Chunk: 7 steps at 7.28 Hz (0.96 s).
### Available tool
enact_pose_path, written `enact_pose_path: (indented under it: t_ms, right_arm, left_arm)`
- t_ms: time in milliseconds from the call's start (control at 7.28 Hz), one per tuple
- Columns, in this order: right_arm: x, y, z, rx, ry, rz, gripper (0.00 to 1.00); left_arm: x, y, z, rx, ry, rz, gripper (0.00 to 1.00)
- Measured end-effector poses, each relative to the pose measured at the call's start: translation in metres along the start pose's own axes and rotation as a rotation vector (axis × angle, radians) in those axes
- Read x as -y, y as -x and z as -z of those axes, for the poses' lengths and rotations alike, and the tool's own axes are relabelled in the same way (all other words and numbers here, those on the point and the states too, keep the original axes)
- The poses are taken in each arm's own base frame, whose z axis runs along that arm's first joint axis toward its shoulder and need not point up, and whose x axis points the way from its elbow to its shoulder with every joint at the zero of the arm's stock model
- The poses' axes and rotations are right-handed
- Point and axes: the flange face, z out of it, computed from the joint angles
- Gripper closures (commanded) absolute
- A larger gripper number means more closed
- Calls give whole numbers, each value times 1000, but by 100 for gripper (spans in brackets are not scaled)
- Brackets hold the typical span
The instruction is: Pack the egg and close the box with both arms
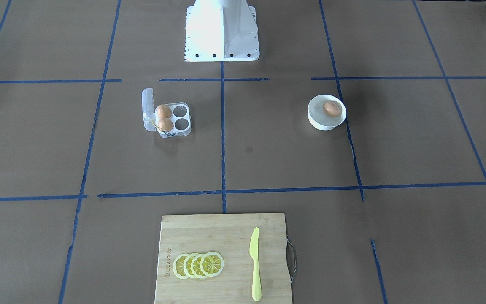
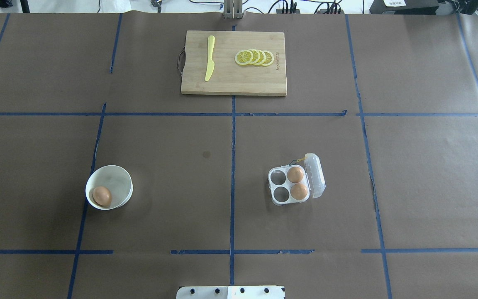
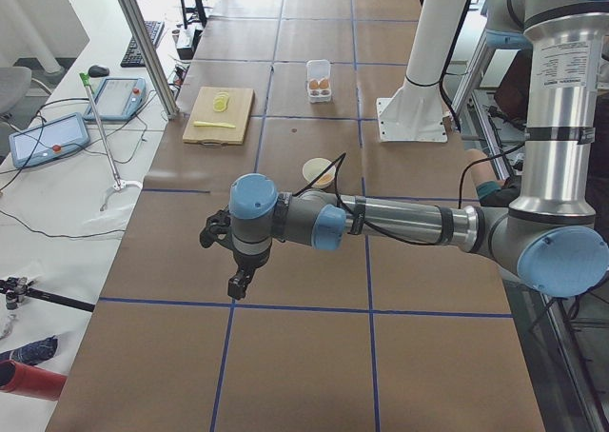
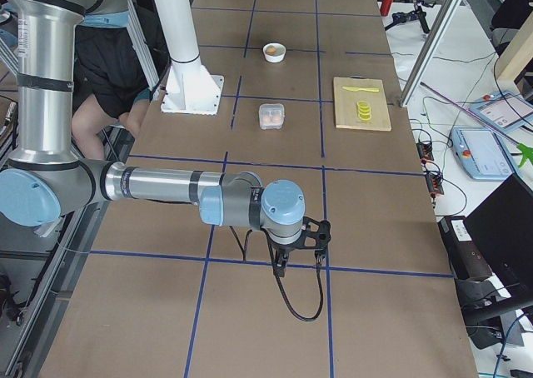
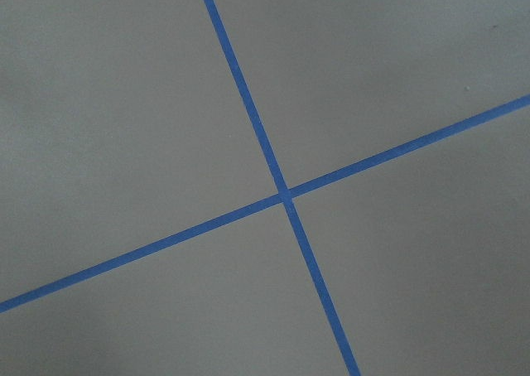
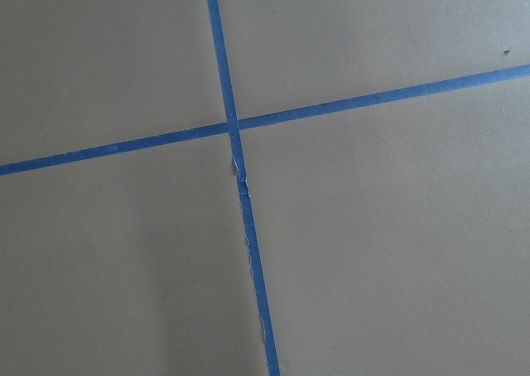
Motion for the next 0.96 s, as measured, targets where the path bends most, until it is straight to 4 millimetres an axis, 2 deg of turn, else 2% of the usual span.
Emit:
enact_pose_path:
  t_ms: [275,549,824,962]
  right_arm:
    - [0,0,0,-1,-2,2,0]
    - [1,3,2,5,-7,9,0]
    - [1,13,7,10,-17,28,0]
    - [5,22,10,10,-21,47,0]
  left_arm:
    - [11,-5,8,5,-21,-17,0]
    - [53,-27,30,18,-104,-101,0]
    - [87,-67,36,-24,-190,-171,0]
    - [104,-99,32,-95,-204,-144,0]
